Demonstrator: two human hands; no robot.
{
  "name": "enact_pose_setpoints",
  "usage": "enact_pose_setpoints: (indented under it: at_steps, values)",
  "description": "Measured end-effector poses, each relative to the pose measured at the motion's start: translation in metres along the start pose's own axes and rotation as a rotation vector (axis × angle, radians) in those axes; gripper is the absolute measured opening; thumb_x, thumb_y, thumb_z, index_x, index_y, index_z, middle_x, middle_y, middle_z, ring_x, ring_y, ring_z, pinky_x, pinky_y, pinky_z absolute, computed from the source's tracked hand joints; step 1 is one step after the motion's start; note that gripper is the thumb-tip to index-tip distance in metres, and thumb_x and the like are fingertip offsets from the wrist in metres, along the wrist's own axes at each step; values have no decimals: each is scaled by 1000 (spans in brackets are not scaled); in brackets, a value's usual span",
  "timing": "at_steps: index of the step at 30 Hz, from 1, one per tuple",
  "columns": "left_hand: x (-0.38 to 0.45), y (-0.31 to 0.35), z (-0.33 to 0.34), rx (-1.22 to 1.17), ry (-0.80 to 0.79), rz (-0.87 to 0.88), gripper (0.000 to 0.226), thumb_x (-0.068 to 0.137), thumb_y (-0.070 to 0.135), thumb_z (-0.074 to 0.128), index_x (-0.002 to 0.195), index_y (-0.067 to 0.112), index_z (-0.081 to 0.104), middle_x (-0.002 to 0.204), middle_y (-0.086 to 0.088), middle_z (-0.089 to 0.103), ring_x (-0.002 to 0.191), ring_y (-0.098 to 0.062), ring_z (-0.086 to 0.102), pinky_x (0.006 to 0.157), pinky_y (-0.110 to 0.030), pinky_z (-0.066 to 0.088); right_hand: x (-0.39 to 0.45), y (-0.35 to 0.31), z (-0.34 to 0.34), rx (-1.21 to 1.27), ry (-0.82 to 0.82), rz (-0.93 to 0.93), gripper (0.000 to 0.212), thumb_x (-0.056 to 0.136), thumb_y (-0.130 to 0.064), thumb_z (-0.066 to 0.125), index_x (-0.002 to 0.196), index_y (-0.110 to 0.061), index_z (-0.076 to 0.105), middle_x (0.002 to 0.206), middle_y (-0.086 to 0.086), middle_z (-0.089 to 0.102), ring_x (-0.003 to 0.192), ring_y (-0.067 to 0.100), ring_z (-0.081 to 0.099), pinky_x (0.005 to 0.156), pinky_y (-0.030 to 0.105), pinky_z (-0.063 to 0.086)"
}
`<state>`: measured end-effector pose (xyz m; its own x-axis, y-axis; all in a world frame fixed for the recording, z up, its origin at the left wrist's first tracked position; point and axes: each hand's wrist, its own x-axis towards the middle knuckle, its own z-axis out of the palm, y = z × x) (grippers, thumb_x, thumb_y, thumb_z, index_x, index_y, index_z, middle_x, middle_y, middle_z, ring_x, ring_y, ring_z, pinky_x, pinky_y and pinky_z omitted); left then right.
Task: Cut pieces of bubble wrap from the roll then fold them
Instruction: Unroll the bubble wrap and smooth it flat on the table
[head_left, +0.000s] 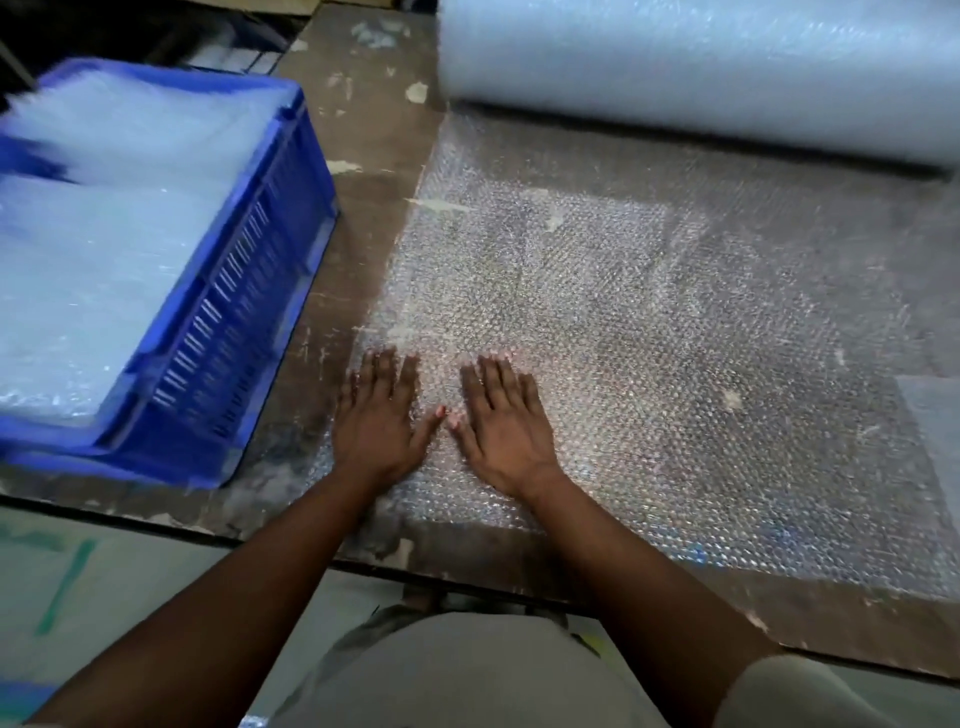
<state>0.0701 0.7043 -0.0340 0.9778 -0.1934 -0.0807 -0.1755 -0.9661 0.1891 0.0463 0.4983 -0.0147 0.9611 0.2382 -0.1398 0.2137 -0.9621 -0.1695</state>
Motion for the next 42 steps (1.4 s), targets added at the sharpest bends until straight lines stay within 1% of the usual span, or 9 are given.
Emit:
enact_pose_setpoints:
  at_steps: [9,13,18,20,23,28,32,36,42]
  values:
    - [-12,-24,-10,-2,58,116,85,107,67,21,172,15,6,178,-16,1,166,-36,-4,133,-57,2,-8,-32,-3,9,18,-9,77,110,-60,9,168,-15,-14,175,14,-19,161,30,-23,131,52,-11]
    - [-22,-32,0,33,-15,150,89,99,62,22,172,14,5,178,-19,-1,165,-34,-10,133,-58,0,-9,-53,10,13,-15,-70,74,110,-60,8,169,-19,-9,176,10,-15,162,27,-21,131,55,-4]
    - [-23,-33,-6,44,-24,142,90,101,71,4,171,15,-3,177,-16,-9,164,-32,-18,133,-55,-6,-13,-53,7,12,-38,-80,76,108,-63,5,170,-21,-10,175,9,-19,161,24,-25,130,54,-7]
    - [-25,-33,-9,51,21,130,89,102,70,1,171,13,2,177,-16,-4,165,-34,-12,133,-57,0,-12,-54,4,28,-28,-92,77,109,-63,8,170,-20,-10,176,9,-18,161,23,-26,131,52,-10]
    - [-34,-34,-5,57,52,131,84,106,63,17,171,12,10,178,-18,9,166,-36,0,132,-59,10,-13,-56,5,33,-6,-113,77,110,-63,14,171,-18,-4,177,9,-13,162,24,-22,131,52,-8]
    - [-38,-38,2,64,41,140,85,105,62,26,170,8,19,177,-19,16,165,-38,7,131,-59,14,-16,-54,12,21,-39,-144,78,110,-63,14,171,-16,-4,178,10,-9,162,26,-21,131,55,1]
    - [-25,-36,-5,61,73,137,86,106,63,23,171,8,13,178,-19,12,166,-35,0,132,-58,10,-8,-51,3,58,-11,-137,78,110,-63,17,171,-18,-1,178,10,-9,163,23,-20,132,53,-3]
    - [15,-20,-23,60,31,134,86,104,63,6,170,12,-9,177,-19,-8,164,-36,-17,133,-57,1,31,-36,-17,55,10,-67,76,110,-63,10,169,-22,-13,176,9,-17,161,25,-23,131,49,-12]
    - [75,-10,-22,28,-59,130,84,103,59,13,171,15,-7,178,-17,-8,164,-33,-19,134,-51,-5,90,-5,-26,6,14,15,74,110,-59,9,168,-19,-13,175,13,-18,162,29,-20,132,52,-7]
